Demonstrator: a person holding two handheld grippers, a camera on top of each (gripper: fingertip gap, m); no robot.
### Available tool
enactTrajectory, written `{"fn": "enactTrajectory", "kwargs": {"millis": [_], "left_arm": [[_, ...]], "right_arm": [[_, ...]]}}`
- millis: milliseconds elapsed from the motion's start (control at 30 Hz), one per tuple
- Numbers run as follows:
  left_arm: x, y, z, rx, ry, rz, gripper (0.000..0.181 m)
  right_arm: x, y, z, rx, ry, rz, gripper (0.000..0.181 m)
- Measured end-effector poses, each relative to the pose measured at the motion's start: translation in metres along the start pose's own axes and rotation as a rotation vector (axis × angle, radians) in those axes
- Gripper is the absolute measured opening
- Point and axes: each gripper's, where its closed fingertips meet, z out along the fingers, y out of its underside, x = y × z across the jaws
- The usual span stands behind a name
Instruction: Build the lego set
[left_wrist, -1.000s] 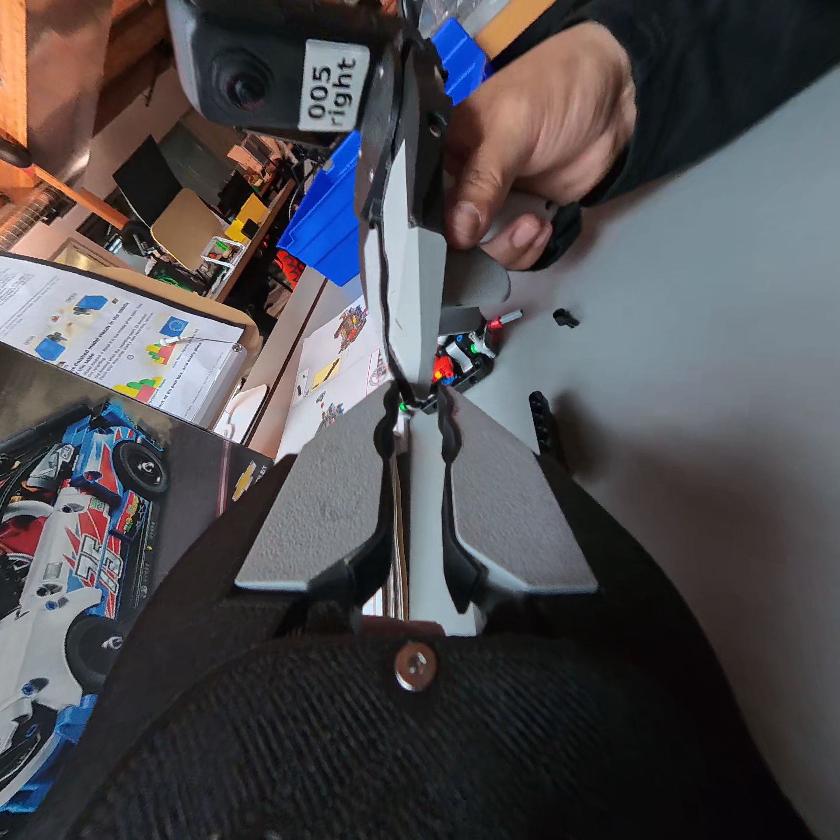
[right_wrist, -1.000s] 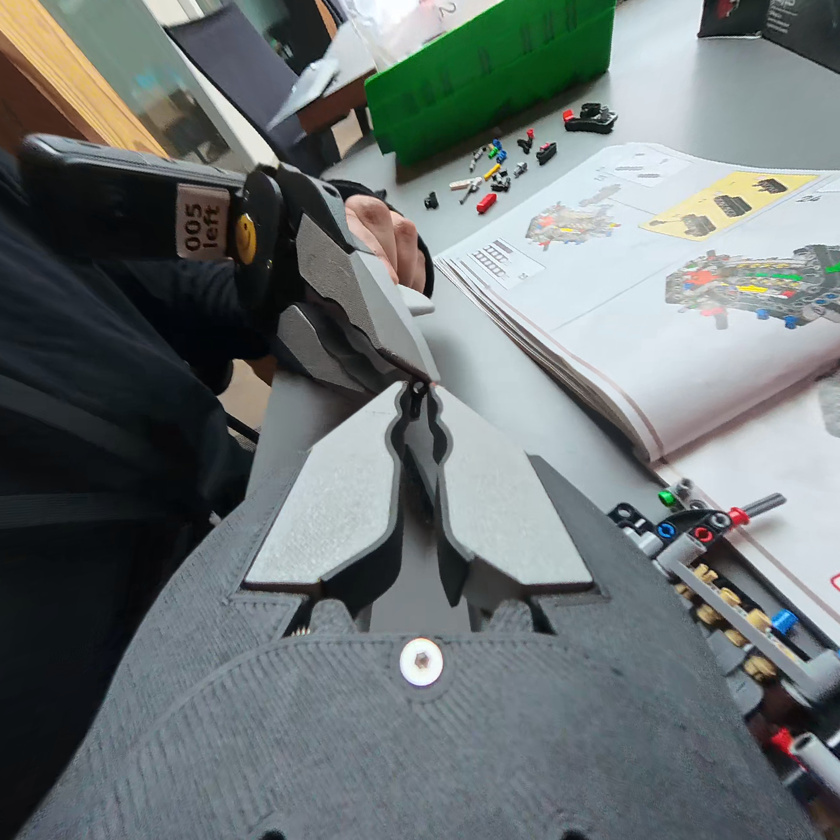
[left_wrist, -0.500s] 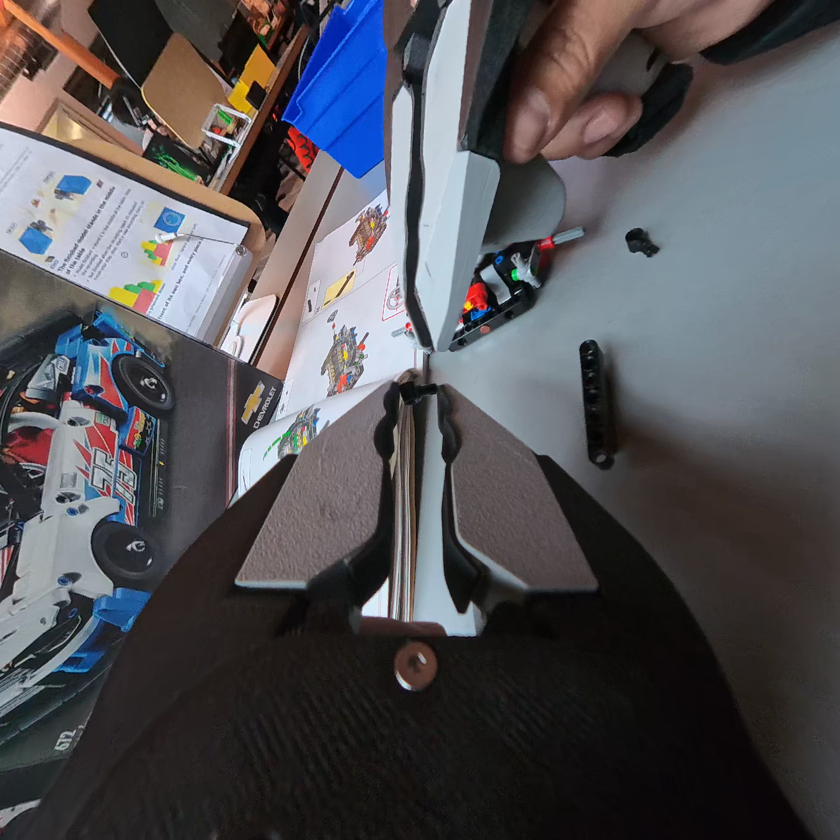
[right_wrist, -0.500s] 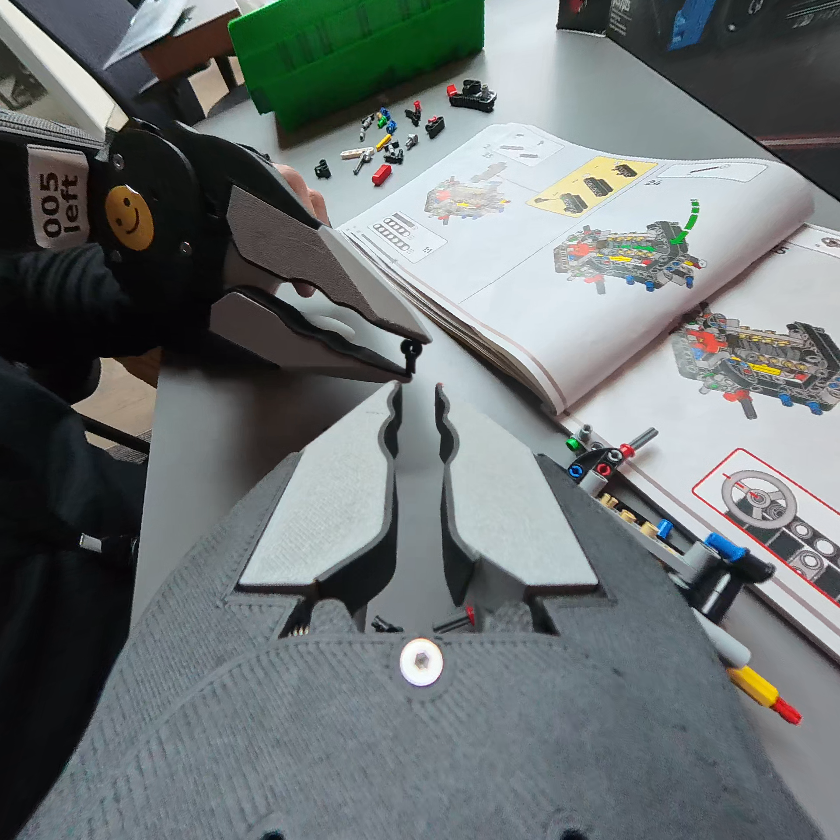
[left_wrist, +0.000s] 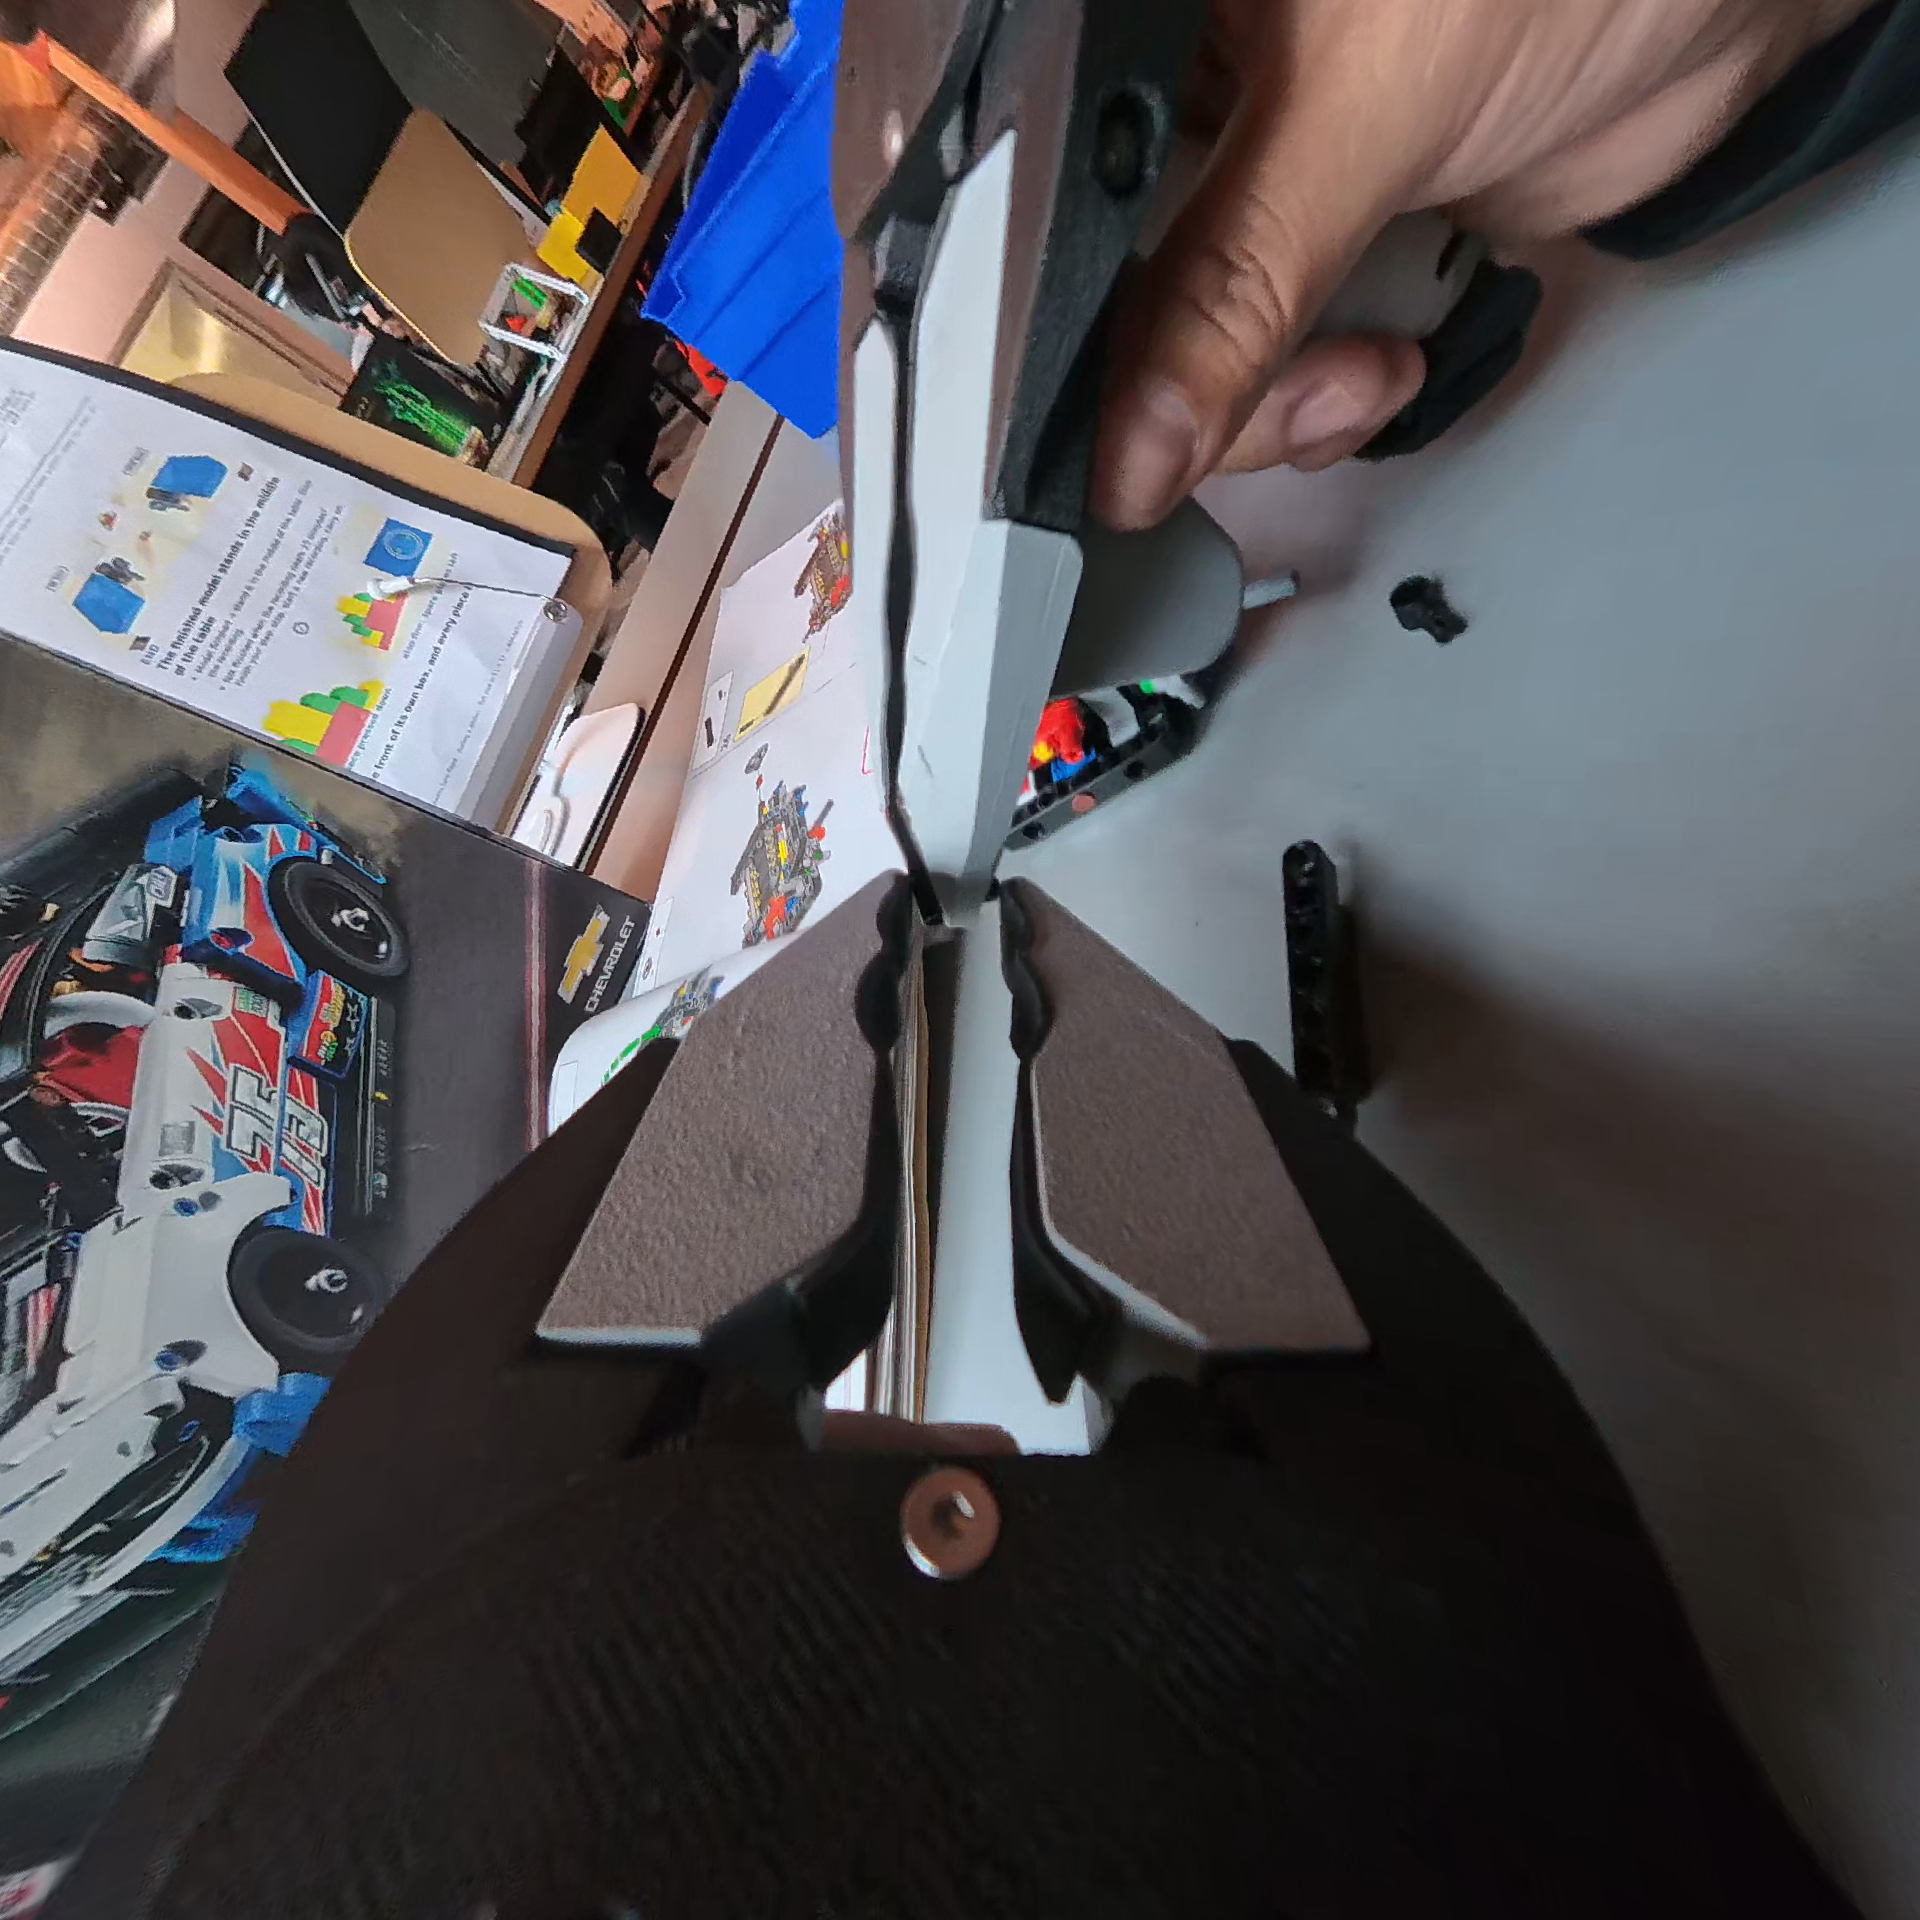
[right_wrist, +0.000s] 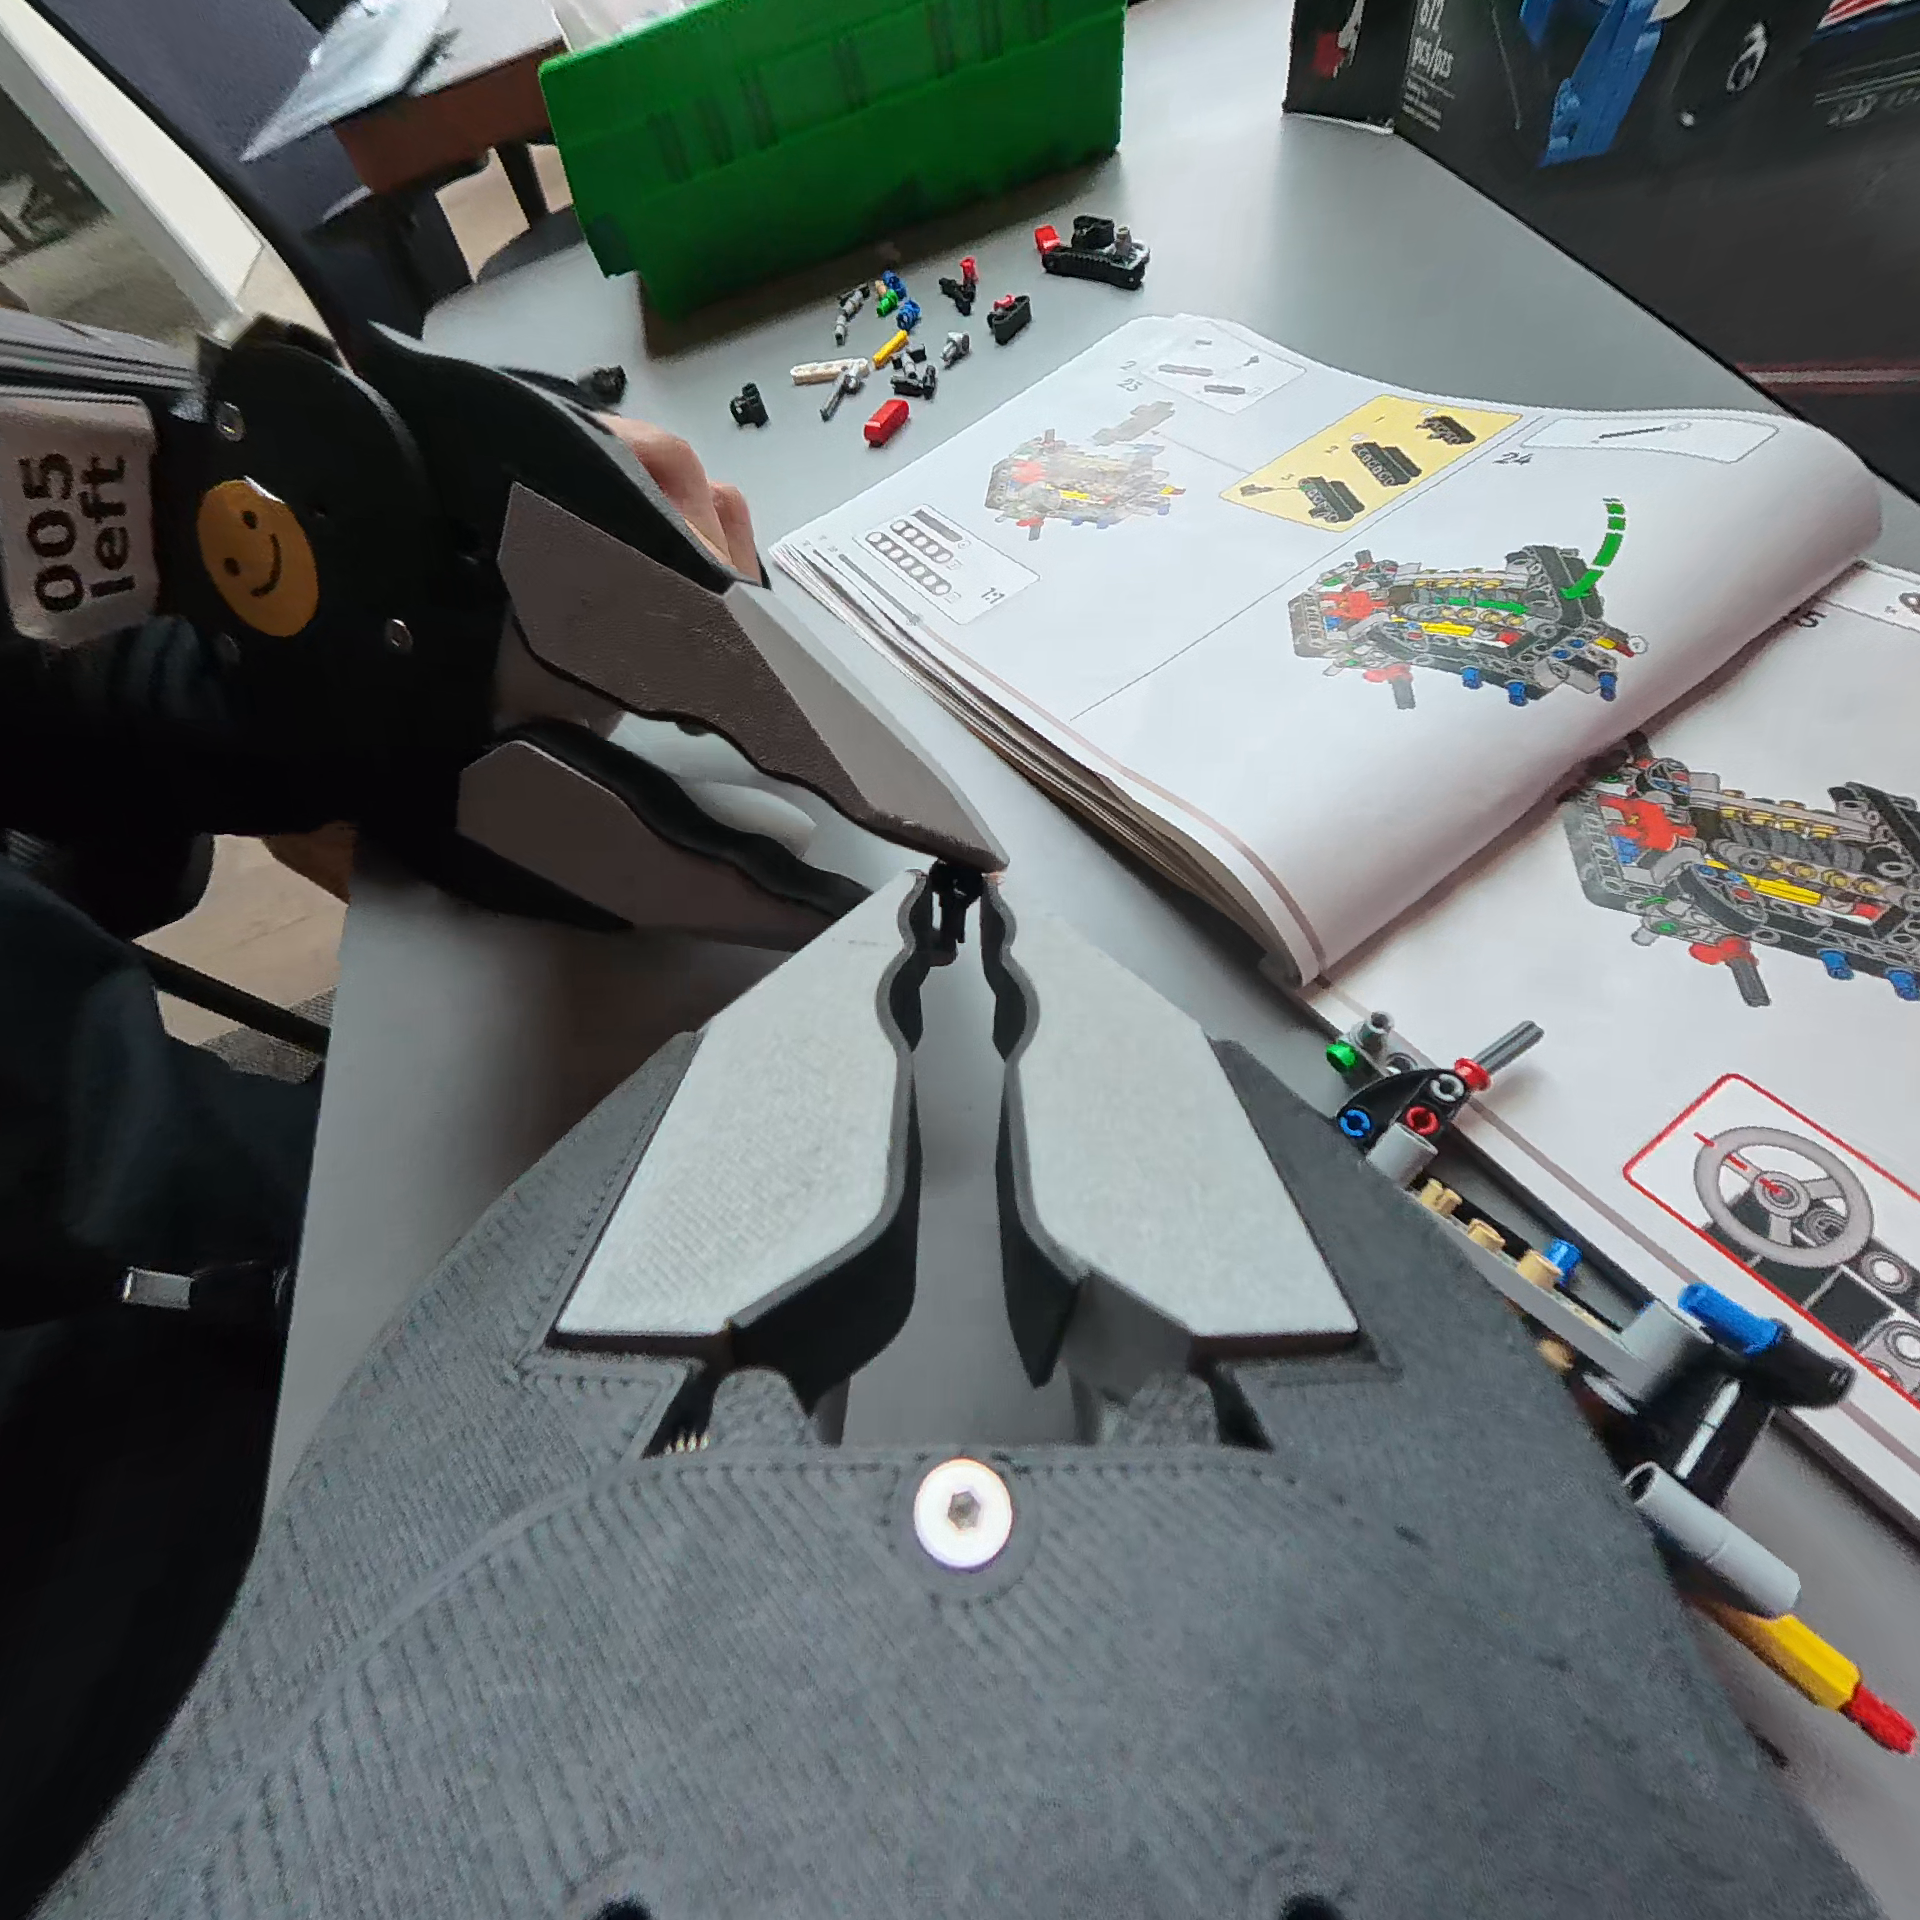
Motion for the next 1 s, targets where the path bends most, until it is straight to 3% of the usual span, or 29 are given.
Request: {"fn": "enactTrajectory", "kwargs": {"millis": [67, 167, 267, 333, 433, 600, 767, 1000], "left_arm": [[-0.006, -0.001, -0.002, 0.030, -0.008, -0.055, 0.014], [-0.019, -0.005, -0.007, 0.108, -0.017, -0.180, 0.024], [-0.020, -0.021, -0.014, 0.231, 0.089, -0.370, 0.018], [-0.015, -0.044, -0.024, 0.389, 0.228, -0.498, 0.014], [-0.019, -0.068, -0.037, 0.573, 0.363, -0.677, 0.012], [-0.021, -0.082, -0.047, 0.689, 0.557, -0.885, 0.004], [-0.028, -0.078, -0.047, 0.676, 0.479, -0.867, 0.011], [-0.026, -0.076, -0.046, 0.631, 0.405, -0.781, 0.002]], "right_arm": [[0.000, -0.007, -0.004, 0.060, -0.030, 0.043, 0.005], [-0.005, -0.037, -0.024, 0.278, -0.156, 0.132, 0.005], [-0.015, -0.070, -0.055, 0.555, -0.359, 0.223, 0.005], [-0.016, -0.079, -0.068, 0.654, -0.464, 0.276, 0.005], [-0.024, -0.079, -0.069, 0.657, -0.549, 0.286, 0.005], [-0.045, -0.077, -0.064, 0.617, -0.582, 0.178, 0.005], [-0.049, -0.071, -0.055, 0.556, -0.516, 0.078, 0.005], [-0.050, -0.068, -0.051, 0.544, -0.482, 0.018, 0.005]]}}
